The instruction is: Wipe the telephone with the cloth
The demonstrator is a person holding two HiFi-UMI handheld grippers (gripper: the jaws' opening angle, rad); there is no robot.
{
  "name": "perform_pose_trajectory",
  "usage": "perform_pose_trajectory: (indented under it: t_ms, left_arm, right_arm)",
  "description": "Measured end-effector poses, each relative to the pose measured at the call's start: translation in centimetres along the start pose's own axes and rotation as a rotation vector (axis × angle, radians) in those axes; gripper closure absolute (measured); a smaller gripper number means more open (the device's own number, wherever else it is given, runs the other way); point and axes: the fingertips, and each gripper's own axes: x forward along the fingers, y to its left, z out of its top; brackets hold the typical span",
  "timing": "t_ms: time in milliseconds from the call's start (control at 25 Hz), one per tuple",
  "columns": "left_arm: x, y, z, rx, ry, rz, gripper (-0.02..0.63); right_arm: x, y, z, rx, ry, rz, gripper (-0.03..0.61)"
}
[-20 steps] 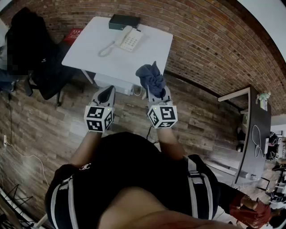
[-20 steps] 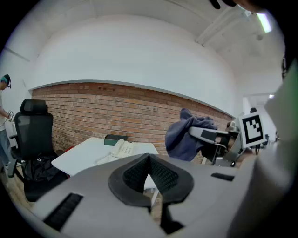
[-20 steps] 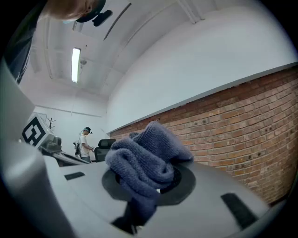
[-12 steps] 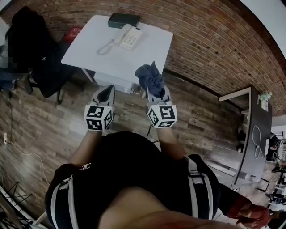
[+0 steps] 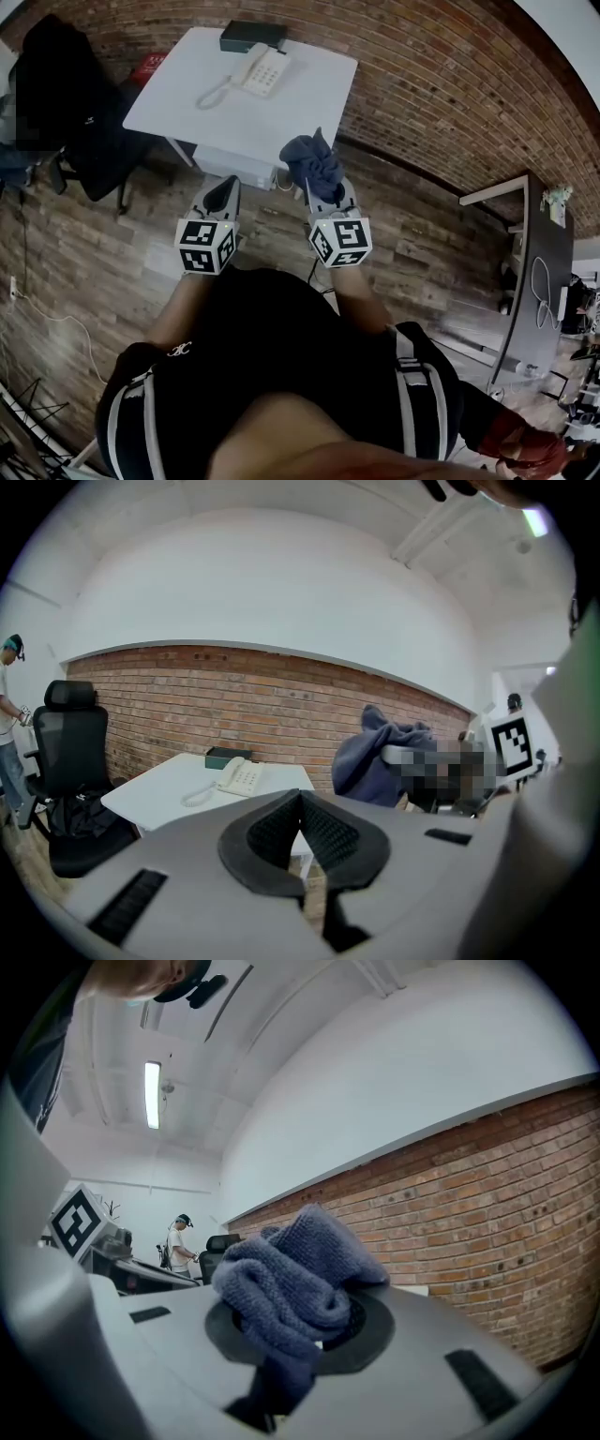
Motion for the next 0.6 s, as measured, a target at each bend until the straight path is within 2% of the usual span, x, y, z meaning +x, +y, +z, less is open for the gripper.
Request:
perform_pose_trajectory:
  t_ms: [320, 600]
  left_arm:
    - [1.0, -0.8, -0.4, -0.008, 0.004, -0.014, 0.621]
    - [5.0, 1.7, -0.1, -0.027, 0.004, -0.051, 0.620]
  right_arm:
    - [-0.6, -1.7, -1.0, 0.000, 0.029, -0.026, 0.526]
    - [3.9, -2.6, -1.6, -0.018, 0.046, -0.042, 0.526]
